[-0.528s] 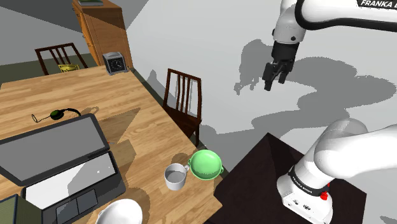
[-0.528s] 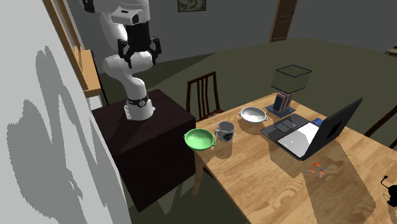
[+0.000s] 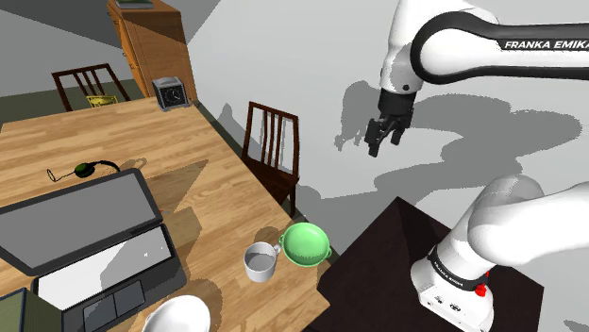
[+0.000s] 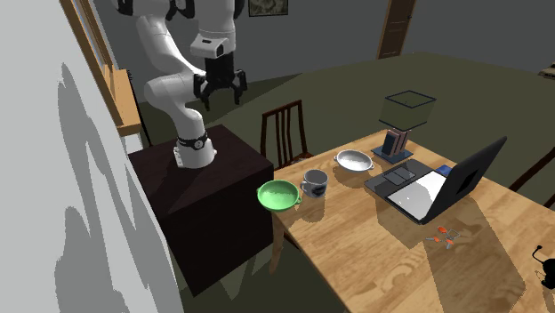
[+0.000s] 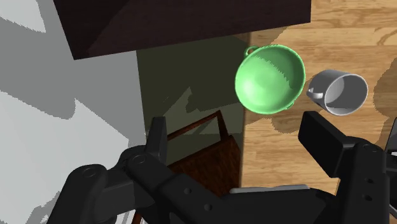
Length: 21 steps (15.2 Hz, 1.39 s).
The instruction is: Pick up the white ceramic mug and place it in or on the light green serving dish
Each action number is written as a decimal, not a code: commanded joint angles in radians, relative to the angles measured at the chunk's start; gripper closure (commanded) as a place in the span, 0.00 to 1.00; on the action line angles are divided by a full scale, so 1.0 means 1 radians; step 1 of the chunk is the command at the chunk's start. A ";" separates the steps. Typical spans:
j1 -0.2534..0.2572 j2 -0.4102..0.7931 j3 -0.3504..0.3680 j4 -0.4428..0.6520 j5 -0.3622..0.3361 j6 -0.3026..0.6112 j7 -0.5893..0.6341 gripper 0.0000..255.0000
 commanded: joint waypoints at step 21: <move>0.090 0.600 0.411 -0.027 0.052 0.710 0.465 0.00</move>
